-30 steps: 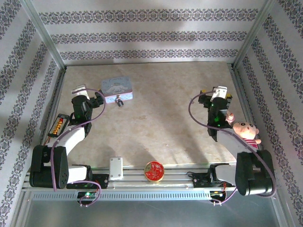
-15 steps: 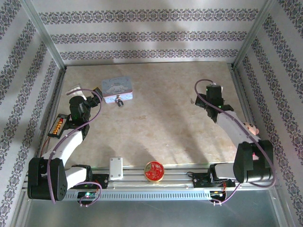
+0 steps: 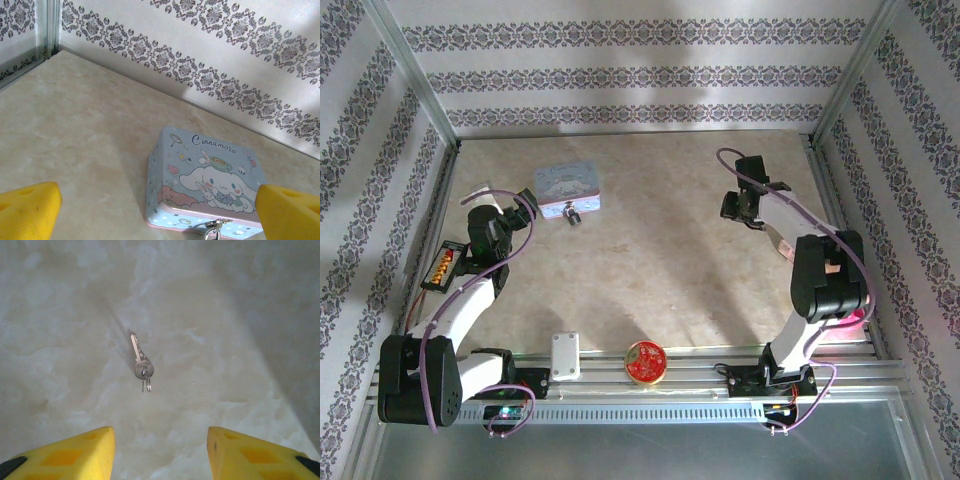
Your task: Unlock the padlock with the key
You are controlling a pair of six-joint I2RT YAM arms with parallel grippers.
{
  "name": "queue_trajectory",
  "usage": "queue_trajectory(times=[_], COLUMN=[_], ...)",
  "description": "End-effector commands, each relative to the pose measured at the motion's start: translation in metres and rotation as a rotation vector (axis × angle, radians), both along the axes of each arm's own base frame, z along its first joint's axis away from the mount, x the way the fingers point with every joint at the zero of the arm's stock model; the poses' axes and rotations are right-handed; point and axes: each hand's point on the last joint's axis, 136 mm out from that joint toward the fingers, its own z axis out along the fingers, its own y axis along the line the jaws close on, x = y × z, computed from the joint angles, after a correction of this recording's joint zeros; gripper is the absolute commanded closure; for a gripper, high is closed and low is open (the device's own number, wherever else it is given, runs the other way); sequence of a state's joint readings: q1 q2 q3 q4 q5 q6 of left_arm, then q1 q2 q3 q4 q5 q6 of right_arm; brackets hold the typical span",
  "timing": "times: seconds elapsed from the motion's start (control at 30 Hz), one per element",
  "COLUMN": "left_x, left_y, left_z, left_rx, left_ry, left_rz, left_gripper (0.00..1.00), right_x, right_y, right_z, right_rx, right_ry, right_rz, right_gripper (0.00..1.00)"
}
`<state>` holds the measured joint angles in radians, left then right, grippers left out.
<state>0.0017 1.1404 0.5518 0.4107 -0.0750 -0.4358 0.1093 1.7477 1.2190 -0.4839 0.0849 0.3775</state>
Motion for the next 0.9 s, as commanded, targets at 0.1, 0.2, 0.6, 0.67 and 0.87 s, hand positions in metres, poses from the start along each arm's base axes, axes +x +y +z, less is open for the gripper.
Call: queue_trajectory(times=[0.1,0.2,0.6,0.67,0.87], left_x=[-0.003,-0.002,-0.001,0.0,0.002], left_y=[-0.003,-0.003,-0.004,-0.005,-0.006], left_z=[0.001,0.001,-0.004,-0.004,-0.006], left_rx=[-0.023,-0.024,-0.037,-0.04,-0.052], left_ry=[-0.001,0.003,0.019,0.018,0.021], left_rz=[-0.009,-0.01,-0.016,-0.017,-0.023], left_gripper=[0.01,0.01,0.01,0.01,0.01], right_x=[0.01,0.016,0.027,0.027,0.03], right_y=[0.006,0.004,0.002,0.0,0.001], right_z=[-0.012,-0.016,-0.032,-0.034,-0.041], right_rx=[0.002,0.007,0.03,0.036,0.05], right_ry=[0.069,0.079,0.125,0.131,0.146], right_rz=[0.035,0.033,0.046,0.044,0.06], right_gripper=[0.48,0.48,0.47,0.47,0.48])
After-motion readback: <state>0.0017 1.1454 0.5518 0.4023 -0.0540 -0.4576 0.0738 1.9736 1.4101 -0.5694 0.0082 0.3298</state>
